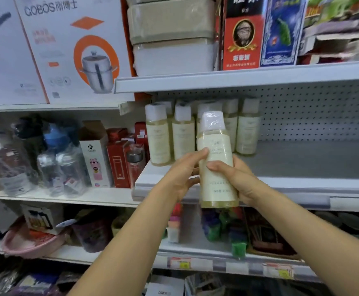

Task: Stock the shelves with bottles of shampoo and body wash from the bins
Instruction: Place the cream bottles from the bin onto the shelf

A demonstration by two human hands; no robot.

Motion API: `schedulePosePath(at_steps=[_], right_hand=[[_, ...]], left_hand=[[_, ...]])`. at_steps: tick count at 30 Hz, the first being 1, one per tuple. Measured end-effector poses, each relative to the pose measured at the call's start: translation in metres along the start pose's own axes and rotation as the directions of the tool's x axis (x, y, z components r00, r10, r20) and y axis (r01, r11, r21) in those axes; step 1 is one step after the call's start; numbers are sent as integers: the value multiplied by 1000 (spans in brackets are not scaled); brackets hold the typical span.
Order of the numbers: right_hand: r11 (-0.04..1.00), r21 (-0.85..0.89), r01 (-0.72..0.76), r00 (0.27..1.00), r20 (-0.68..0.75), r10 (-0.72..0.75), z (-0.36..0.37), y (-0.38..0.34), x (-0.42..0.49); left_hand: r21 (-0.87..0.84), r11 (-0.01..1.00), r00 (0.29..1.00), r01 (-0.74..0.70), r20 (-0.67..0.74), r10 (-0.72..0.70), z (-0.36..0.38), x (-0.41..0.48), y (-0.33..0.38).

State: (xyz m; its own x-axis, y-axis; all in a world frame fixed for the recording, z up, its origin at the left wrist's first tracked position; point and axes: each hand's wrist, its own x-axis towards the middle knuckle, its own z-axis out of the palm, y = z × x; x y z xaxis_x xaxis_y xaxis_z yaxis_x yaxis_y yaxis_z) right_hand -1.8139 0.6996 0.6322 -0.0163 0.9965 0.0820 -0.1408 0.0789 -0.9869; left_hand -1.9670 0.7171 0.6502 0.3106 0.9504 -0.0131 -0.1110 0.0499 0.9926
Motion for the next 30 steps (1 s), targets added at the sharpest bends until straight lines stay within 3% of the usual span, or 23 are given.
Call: schedulePosePath(at_steps=[12, 17, 23, 30], right_hand=[[969, -201, 146, 974, -142, -176, -87, -11, 54], [952, -261, 161, 969, -140, -203, -106, 3, 73], [924, -363, 123, 974, -134, -182, -111, -4, 108], [887, -459, 58, 977, -156, -144, -115, 0, 144]], left_hand=[[-115, 990, 996, -84, 25, 87, 72, 79, -12], [-60, 993, 995, -98, 26, 99, 81, 102, -25], [26, 998, 998, -56, -24, 57, 87, 119, -39], [-22, 999, 989, 44, -142, -47, 93, 143, -50]])
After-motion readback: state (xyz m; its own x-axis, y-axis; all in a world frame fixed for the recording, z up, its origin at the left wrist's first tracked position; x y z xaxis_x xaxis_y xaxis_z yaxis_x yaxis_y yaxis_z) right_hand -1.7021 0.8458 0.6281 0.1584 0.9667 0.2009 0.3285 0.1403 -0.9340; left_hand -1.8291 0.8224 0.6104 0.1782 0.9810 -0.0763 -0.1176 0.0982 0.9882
